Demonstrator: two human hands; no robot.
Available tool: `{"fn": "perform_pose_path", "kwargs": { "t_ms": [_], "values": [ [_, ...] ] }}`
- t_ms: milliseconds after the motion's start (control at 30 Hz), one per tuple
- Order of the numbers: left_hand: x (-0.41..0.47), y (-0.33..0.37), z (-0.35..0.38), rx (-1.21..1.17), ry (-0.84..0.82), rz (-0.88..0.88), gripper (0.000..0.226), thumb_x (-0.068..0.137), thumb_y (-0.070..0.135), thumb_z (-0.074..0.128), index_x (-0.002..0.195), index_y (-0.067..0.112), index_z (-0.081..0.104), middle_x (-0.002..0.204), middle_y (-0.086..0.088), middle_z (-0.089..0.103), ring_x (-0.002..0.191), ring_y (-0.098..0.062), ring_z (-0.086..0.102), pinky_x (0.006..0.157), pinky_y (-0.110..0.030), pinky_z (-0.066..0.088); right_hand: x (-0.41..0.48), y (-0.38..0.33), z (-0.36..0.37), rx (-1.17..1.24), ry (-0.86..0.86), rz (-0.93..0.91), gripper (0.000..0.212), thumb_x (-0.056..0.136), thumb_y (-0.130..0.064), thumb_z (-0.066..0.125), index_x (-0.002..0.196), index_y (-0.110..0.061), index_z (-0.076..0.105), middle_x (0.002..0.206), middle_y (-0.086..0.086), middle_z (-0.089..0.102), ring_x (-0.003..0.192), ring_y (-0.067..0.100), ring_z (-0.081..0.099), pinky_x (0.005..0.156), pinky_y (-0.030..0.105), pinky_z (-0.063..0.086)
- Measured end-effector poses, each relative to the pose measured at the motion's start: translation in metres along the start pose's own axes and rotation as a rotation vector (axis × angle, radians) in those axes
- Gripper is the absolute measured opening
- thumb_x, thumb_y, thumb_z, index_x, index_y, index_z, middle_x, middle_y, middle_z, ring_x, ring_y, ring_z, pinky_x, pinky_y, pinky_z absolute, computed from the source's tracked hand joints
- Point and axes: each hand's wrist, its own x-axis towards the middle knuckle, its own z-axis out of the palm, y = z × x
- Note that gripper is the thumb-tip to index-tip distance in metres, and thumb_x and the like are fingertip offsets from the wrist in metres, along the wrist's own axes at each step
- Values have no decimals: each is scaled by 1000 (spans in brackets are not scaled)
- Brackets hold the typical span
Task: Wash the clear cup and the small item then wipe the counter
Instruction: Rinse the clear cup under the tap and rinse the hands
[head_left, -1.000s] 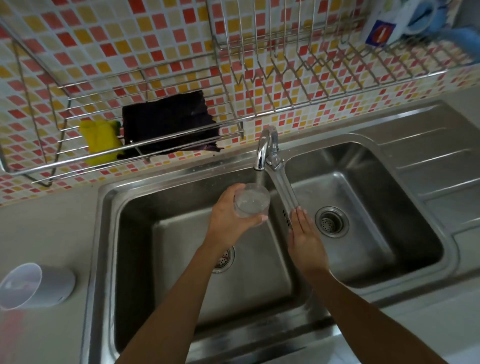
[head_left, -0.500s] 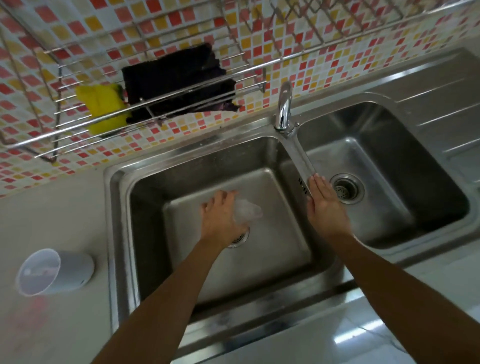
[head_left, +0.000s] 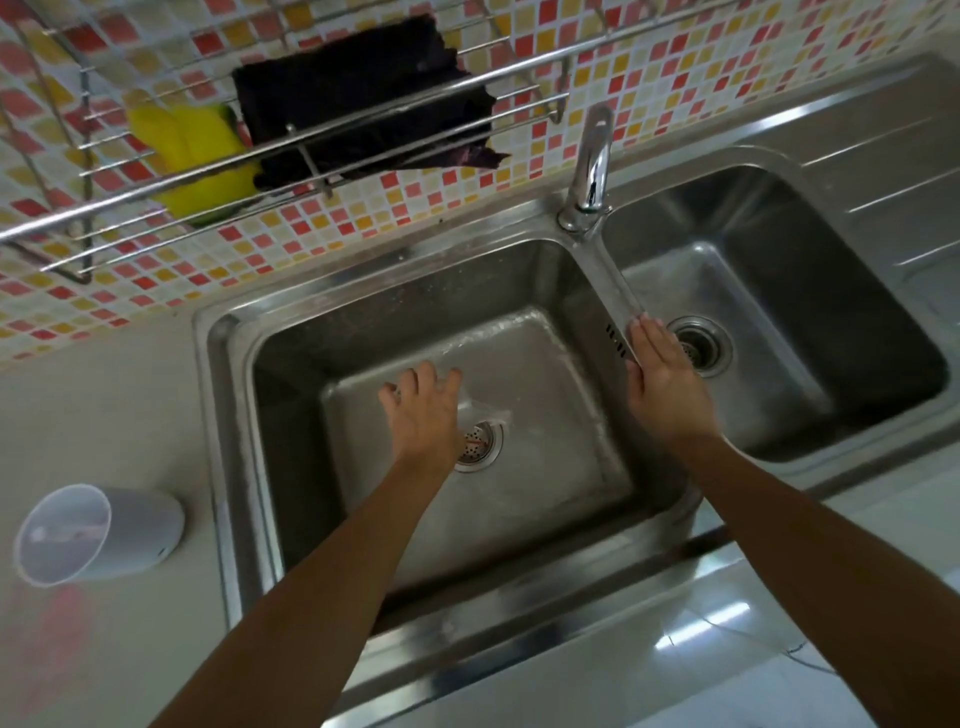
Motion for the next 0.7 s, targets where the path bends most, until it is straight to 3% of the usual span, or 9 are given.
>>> {"fn": "perform_pose_path", "kwargs": {
  "t_ms": [200,367,533,700],
  "values": [
    [4,0,-14,156,49,87,75,72,16,71,136,23,32,130,-12,35,120,-30,38,103,-49,30,0,-1,-2,1,-10,10,50,95,-22,38,141,-3,41,148,15,40,138,28,34,113,43,32],
    [6,-6,-25,310,39,145,83,69,19,75,137,15,28,135,-15,32,129,-33,32,104,-49,30,1,-1,-5,-16,-48,18,49,97,-19,44,144,-8,36,152,11,34,142,24,28,115,37,22],
    [7,-12,-34,274,77,133,77,70,11,71,136,14,30,138,-15,32,130,-33,32,103,-50,32,1,-5,-8,7,9,8,47,95,-12,51,140,-3,43,147,16,40,138,30,34,112,36,22],
    [2,-8,-40,255,110,111,81,71,10,69,139,18,26,139,-15,29,129,-33,32,103,-49,32,0,0,-1,17,38,-14,46,93,-15,45,136,2,47,142,21,46,133,35,40,112,40,27]
  ]
}}
